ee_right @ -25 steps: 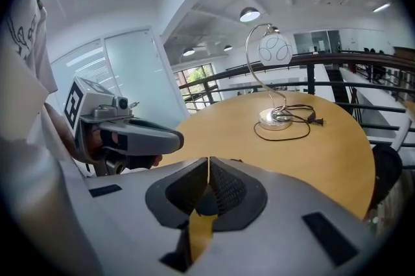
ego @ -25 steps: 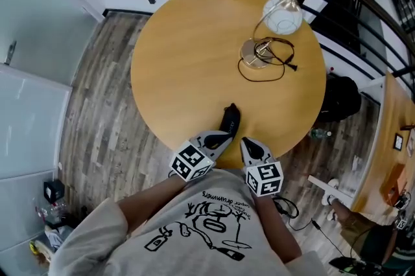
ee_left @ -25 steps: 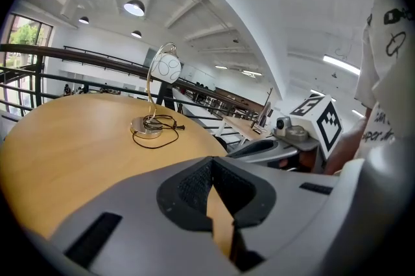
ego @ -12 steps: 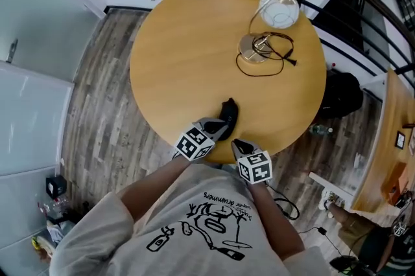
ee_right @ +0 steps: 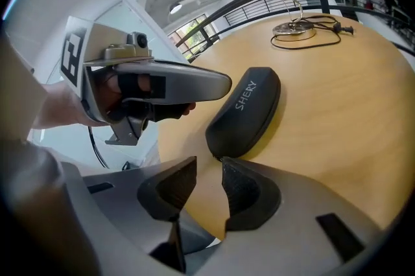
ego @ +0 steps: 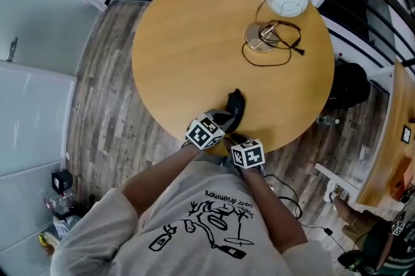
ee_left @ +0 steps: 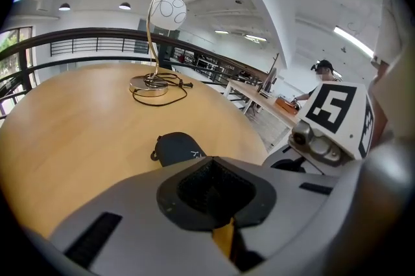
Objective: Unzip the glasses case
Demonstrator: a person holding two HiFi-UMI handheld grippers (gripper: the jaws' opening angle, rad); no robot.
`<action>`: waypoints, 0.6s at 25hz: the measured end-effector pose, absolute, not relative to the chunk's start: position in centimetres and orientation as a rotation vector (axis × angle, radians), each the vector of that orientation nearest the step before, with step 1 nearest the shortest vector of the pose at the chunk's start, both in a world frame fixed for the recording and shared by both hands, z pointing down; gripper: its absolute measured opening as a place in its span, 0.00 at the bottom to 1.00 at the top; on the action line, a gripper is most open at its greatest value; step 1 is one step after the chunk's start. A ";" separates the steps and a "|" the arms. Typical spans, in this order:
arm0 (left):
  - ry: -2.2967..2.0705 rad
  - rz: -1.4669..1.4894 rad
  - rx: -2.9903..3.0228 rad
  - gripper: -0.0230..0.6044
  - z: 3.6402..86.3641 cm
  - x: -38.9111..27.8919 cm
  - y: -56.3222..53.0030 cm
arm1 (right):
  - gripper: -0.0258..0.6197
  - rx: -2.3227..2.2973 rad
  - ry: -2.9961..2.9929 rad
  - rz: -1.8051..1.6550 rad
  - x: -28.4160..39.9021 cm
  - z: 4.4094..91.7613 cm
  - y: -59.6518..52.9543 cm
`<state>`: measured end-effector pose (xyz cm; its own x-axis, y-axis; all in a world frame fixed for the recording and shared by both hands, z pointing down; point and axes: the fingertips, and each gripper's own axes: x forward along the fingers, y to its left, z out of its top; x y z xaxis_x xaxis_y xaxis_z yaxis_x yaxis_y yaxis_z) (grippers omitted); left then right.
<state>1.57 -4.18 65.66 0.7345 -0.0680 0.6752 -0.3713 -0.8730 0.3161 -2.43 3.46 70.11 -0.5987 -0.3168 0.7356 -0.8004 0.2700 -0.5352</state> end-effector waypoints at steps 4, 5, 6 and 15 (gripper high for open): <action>-0.336 1.004 2.494 0.05 66.9 1.8 -3.9 | 0.23 1.037 -2.026 1.381 -3.2 71.4 2.9; -0.340 1.016 2.489 0.05 67.3 1.8 -3.9 | 0.23 1.045 -2.025 1.398 -3.4 71.5 2.8; -0.345 1.020 2.484 0.05 67.5 1.9 -4.0 | 0.23 1.054 -2.028 1.405 -3.7 71.5 2.6; -0.344 0.983 2.456 0.05 67.7 1.7 -4.4 | 0.23 1.147 -1.959 1.453 -3.5 72.2 3.0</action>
<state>1.71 -4.38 67.72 0.7119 -0.0565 0.7000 -0.3927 -0.8584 0.3301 -3.53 3.04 72.15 -0.5576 -0.3555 0.7502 -0.8211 0.1031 -0.5614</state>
